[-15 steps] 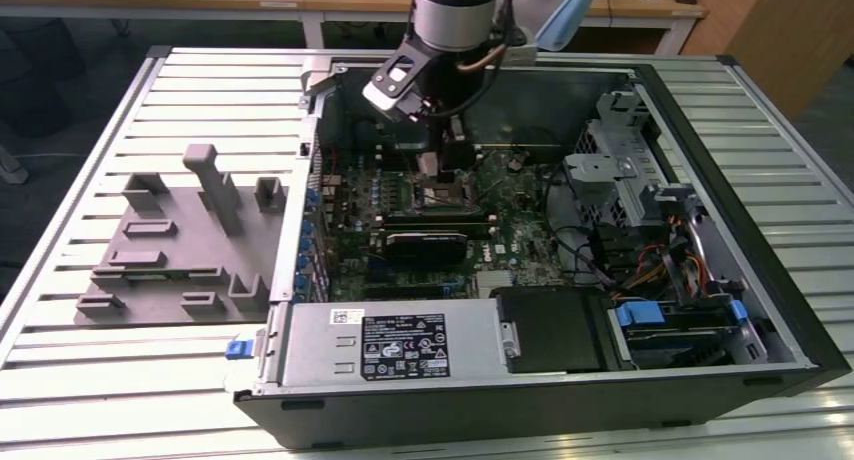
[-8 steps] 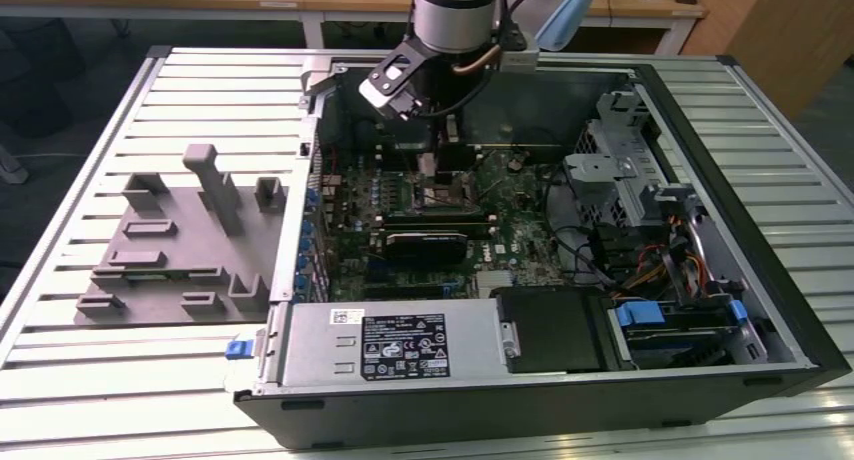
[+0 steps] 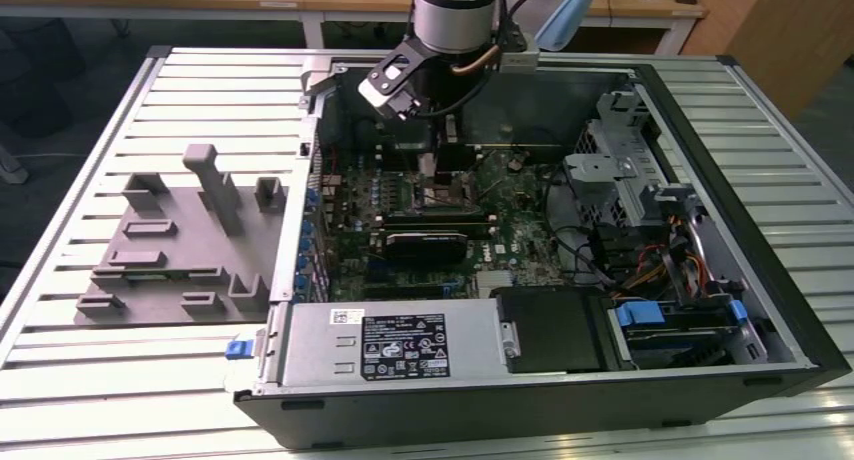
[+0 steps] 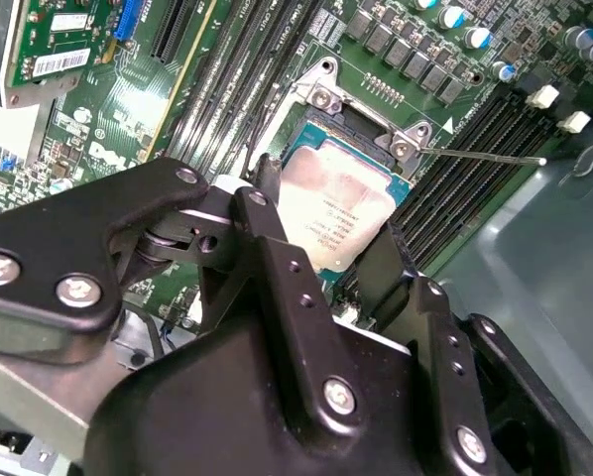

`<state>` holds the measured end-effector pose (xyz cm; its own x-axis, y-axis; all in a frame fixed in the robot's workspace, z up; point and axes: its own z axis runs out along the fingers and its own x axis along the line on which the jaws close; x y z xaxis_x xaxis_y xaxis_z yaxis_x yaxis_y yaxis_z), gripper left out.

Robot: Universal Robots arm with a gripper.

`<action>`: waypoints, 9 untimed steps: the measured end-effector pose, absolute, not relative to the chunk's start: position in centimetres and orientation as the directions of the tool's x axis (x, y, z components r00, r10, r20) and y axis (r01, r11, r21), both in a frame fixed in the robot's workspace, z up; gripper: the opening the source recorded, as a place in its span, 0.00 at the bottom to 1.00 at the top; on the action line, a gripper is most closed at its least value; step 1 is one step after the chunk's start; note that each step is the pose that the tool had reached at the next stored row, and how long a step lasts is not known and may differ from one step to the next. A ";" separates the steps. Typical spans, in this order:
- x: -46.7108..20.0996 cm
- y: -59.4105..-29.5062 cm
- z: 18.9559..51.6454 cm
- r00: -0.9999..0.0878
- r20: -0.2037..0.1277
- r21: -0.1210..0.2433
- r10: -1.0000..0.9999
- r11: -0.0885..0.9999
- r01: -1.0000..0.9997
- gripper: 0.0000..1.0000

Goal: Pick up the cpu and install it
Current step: 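Place the cpu into insertion slot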

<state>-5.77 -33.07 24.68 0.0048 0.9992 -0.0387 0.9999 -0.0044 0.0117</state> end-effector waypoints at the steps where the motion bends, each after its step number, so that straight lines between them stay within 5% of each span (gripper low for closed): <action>1: -5.8 -33.1 24.6 0.004 -0.038 0.019 0.999 -0.004 1.000 0.55; 9: -5.8 -33.1 23.9 -0.016 -0.038 0.032 0.999 0.017 0.999 0.55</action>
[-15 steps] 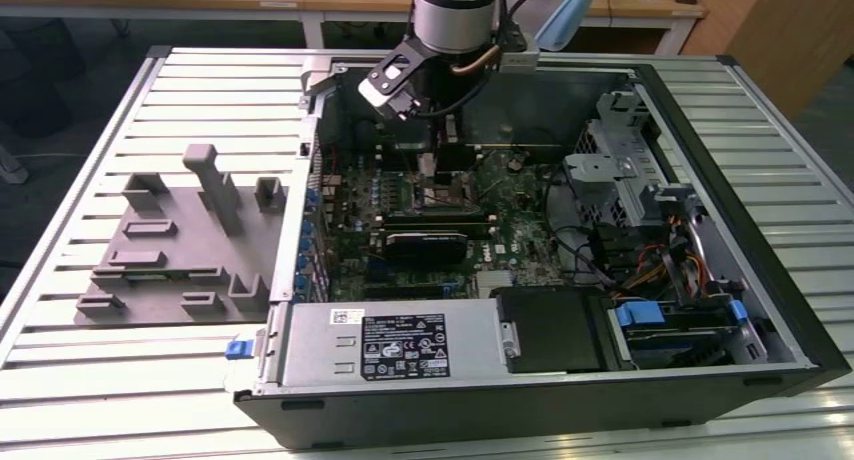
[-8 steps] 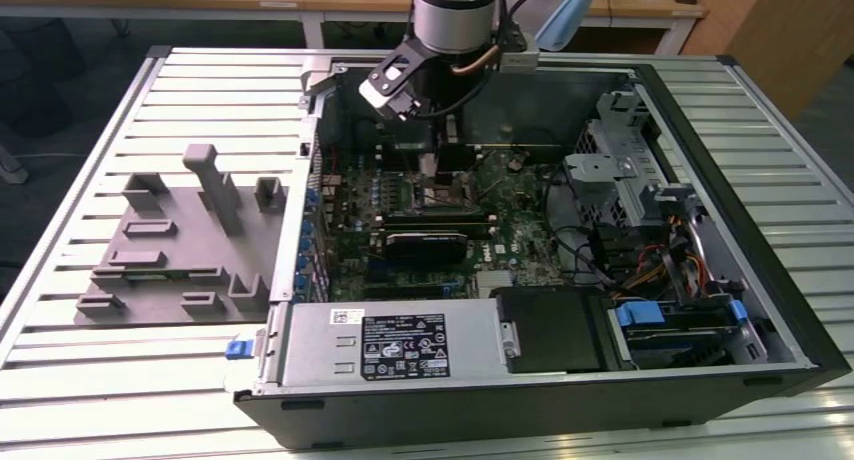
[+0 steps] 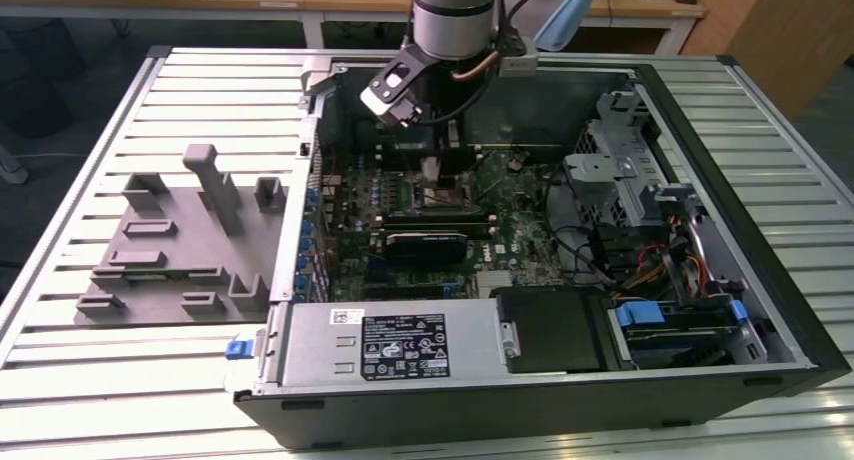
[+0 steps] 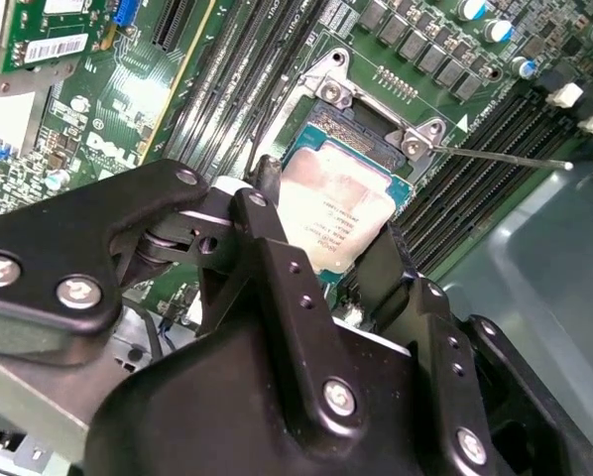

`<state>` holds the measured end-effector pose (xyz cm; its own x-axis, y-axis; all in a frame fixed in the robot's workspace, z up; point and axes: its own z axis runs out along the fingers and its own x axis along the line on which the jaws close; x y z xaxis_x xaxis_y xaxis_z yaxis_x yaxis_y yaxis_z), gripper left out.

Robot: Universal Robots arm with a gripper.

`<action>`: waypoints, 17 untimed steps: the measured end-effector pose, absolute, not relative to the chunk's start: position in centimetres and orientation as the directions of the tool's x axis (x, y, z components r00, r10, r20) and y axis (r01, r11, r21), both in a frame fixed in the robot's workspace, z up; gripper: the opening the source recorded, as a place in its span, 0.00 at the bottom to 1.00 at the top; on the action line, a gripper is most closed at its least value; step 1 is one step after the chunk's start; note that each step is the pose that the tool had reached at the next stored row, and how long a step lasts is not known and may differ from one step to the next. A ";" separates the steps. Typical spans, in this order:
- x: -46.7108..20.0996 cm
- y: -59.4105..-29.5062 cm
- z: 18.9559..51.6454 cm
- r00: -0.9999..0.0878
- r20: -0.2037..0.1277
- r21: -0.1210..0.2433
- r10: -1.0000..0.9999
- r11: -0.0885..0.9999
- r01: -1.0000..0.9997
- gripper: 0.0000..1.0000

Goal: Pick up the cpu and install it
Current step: 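Place the cpu into insertion slot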

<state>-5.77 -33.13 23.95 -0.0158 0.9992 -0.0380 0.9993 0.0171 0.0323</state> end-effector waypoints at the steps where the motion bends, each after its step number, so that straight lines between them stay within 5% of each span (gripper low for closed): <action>1: -5.8 -33.1 23.8 -0.021 -0.038 0.032 0.999 0.022 0.999 0.55; 17: -5.3 -33.1 22.2 -0.057 -0.039 0.032 0.998 0.058 0.998 0.55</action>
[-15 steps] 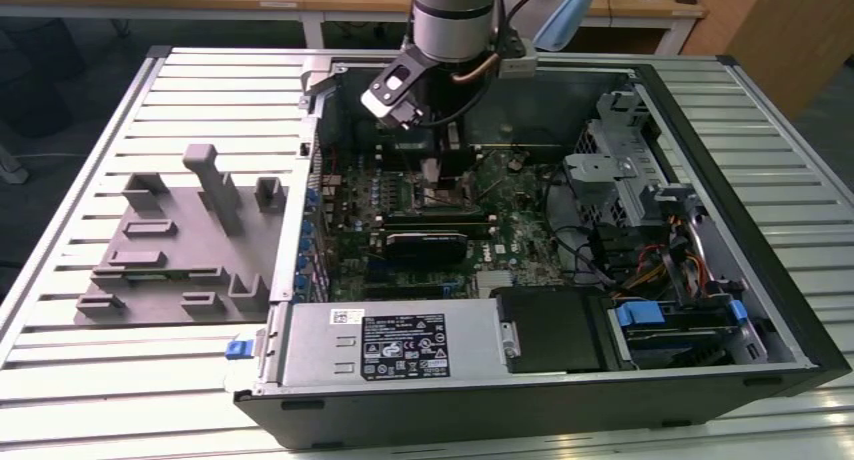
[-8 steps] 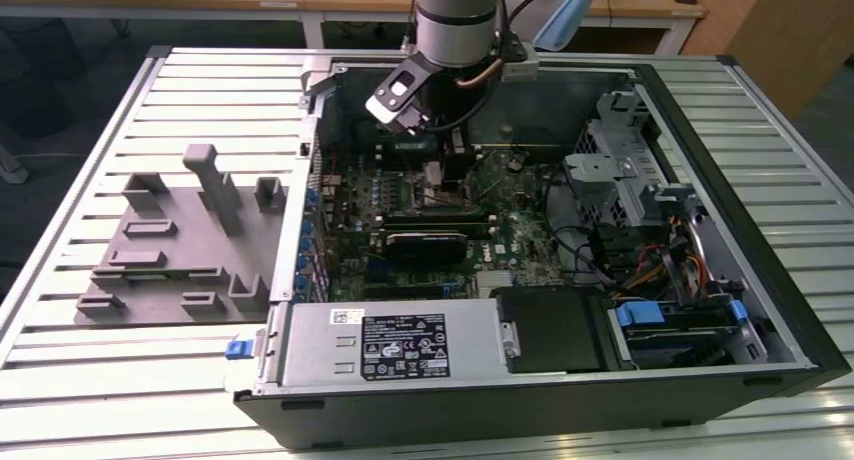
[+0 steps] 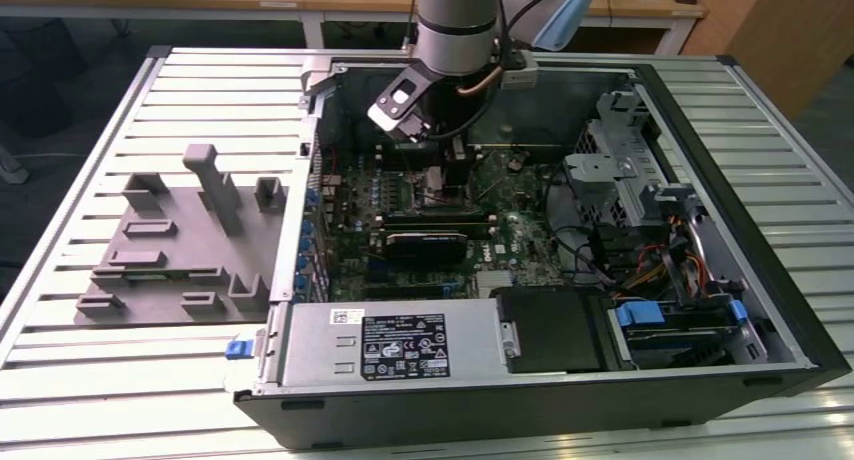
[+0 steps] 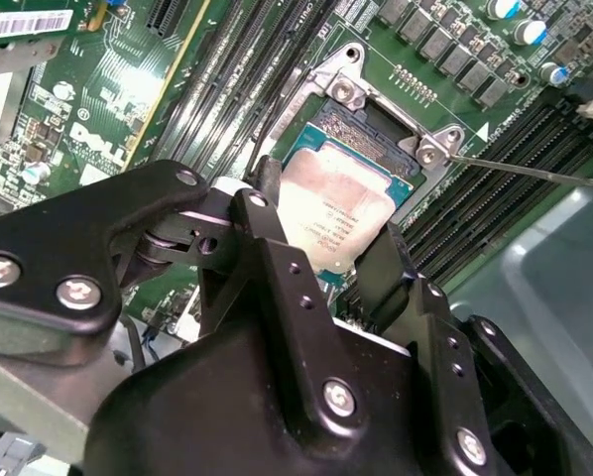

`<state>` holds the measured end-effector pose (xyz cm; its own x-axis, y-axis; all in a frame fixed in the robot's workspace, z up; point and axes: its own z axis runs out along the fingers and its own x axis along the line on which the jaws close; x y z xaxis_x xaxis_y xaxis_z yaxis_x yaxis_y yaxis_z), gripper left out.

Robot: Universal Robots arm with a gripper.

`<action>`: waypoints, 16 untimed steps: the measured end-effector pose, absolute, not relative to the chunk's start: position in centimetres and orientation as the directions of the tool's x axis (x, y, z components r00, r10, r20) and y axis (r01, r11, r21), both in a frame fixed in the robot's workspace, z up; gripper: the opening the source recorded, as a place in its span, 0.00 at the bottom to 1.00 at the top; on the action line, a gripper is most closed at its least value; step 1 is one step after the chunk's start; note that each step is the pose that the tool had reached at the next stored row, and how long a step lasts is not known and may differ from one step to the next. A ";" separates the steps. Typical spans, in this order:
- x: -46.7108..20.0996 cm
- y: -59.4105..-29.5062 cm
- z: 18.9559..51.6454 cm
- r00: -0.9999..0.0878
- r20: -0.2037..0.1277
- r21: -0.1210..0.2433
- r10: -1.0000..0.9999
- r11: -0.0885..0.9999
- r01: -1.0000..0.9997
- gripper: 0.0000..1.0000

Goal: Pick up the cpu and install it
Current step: 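Place the cpu into insertion slot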

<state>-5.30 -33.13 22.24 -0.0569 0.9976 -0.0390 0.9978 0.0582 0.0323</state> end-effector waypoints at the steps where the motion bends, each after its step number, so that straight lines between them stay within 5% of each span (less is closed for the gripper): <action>1: -5.3 -33.1 22.2 -0.052 -0.039 0.032 0.998 0.053 0.998 0.55; 16: -5.3 -33.1 21.3 -0.016 -0.041 0.032 0.999 0.018 0.999 0.55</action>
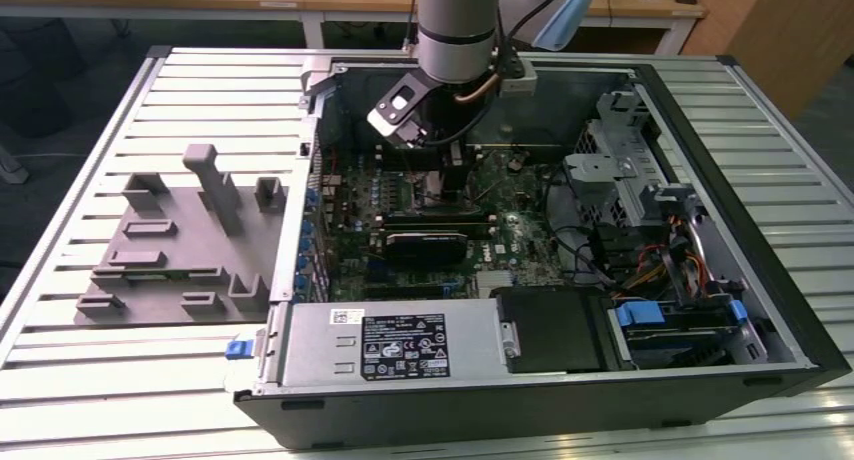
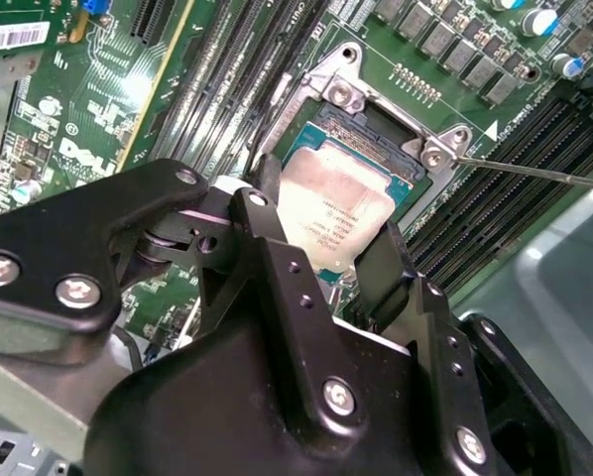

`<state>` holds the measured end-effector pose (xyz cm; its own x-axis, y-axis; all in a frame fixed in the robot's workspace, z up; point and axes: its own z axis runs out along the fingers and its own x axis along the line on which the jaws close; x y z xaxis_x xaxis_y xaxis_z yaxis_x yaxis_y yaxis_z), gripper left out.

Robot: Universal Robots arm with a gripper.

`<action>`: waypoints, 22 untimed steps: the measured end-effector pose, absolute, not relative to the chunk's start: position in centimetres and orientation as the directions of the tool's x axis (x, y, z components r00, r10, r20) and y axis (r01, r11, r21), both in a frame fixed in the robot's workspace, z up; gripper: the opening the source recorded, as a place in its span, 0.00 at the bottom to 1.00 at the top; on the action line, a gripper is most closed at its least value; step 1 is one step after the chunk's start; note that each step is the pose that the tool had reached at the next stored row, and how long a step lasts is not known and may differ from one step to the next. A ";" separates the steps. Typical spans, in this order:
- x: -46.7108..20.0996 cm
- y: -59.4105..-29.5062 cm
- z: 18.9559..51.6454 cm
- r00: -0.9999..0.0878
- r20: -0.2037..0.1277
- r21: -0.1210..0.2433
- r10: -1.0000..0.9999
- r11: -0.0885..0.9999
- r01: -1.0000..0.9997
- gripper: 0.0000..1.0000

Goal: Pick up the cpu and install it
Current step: 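Place the cpu into insertion slot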

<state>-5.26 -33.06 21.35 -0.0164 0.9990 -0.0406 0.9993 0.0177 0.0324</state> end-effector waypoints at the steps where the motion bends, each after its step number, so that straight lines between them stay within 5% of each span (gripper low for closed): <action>1: -5.3 -33.0 21.3 -0.014 -0.041 0.032 0.999 0.015 0.999 0.55; 22: -5.3 -32.6 19.9 0.022 -0.041 0.033 0.999 -0.021 0.999 0.55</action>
<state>-5.35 -32.57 19.86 0.0220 0.9989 -0.0406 0.9993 -0.0207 0.0325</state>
